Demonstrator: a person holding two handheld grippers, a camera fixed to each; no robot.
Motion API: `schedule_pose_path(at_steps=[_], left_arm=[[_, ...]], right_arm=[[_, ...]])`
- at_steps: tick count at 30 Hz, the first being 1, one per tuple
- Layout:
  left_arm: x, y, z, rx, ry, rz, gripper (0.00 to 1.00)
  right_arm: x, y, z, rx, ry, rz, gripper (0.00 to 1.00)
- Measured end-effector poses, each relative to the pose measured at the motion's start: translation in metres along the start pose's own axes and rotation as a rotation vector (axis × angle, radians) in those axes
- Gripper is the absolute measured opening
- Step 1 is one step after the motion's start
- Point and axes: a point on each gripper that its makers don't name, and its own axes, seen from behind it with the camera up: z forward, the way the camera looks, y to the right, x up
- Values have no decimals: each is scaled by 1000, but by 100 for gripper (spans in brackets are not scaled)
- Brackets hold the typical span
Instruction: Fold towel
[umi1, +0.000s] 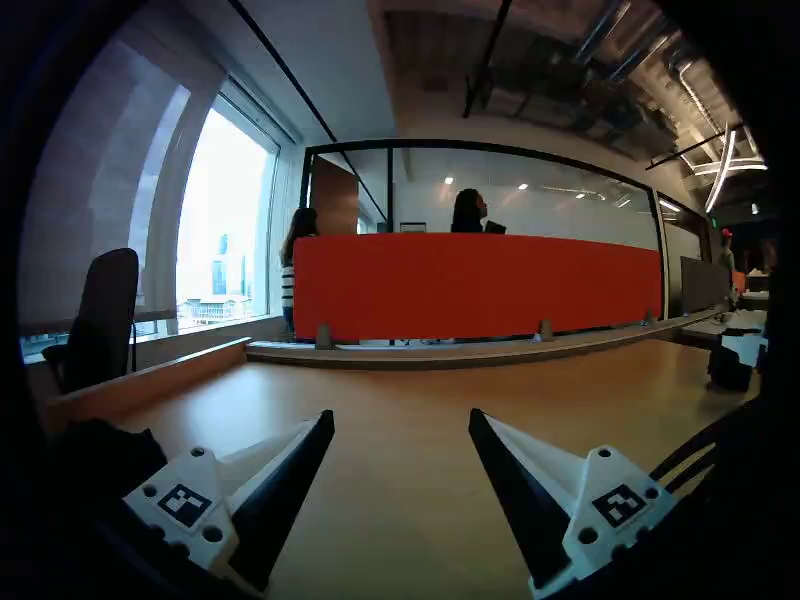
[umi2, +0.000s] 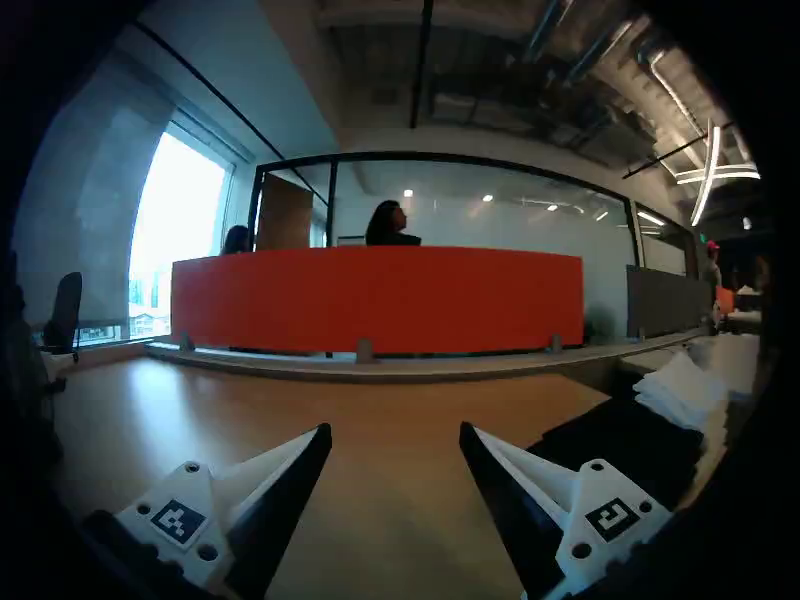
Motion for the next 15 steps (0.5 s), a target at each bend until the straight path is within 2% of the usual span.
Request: schedule_pose_path(at_steps=[15], left_arm=[[0,0,1,0,0,0,100]], right_arm=[[0,2,0,-7,-2,2,99]])
